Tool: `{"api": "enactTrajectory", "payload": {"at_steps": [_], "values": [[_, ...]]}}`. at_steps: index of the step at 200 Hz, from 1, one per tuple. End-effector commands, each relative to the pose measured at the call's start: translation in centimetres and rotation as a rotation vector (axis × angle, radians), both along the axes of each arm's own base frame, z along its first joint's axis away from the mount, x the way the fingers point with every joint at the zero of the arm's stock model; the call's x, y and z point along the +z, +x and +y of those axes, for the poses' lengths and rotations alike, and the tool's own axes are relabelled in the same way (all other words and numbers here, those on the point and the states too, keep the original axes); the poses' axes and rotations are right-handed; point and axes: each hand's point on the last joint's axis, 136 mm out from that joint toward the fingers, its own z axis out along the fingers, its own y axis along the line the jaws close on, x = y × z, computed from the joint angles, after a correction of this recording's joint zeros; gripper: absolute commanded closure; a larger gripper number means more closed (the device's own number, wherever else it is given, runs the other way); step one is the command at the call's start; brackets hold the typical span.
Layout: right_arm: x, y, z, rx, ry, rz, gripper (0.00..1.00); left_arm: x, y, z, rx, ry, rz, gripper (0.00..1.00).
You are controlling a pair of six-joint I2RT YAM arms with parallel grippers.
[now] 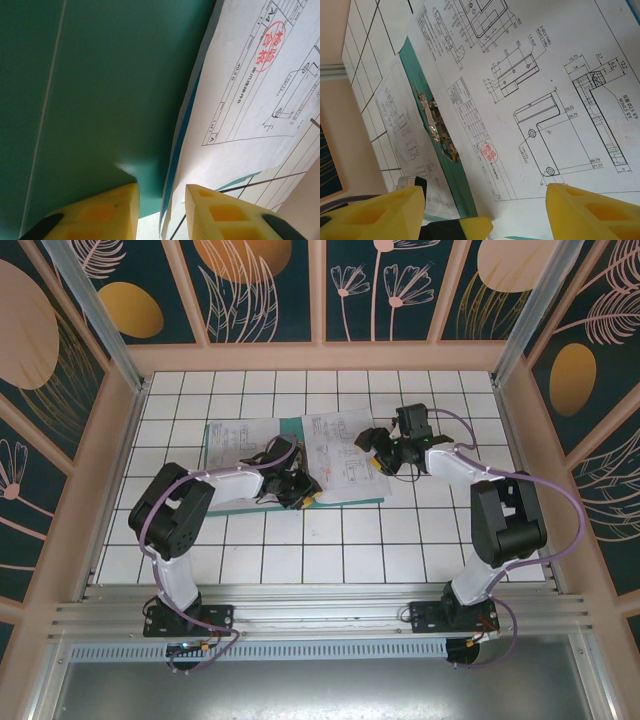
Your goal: Put the files into the folder
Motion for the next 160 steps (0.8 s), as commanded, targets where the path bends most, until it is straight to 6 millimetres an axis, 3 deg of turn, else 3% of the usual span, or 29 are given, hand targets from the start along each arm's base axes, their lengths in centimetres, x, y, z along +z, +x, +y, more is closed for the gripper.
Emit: {"api": "enactTrajectory", "payload": {"at_steps": [1,27,160], "values": [[0.9,-0.1,0.3,-0.001,0.024,-0.018,0.34,0.1,0.4,-0.7,-0.012,-0.01,-0.005,0.77],[1.2,0.1,0.6,0.007,0.038,-0.027,0.34,0.0,0.5,-0.8,-0.013,-0.013,-0.006,1.0],[2.3,1.3,1.3,0.042,0.047,-0.06,0.35,1.3,-0.1,1.3,0.032,-0.04,-0.003,1.0]]}}
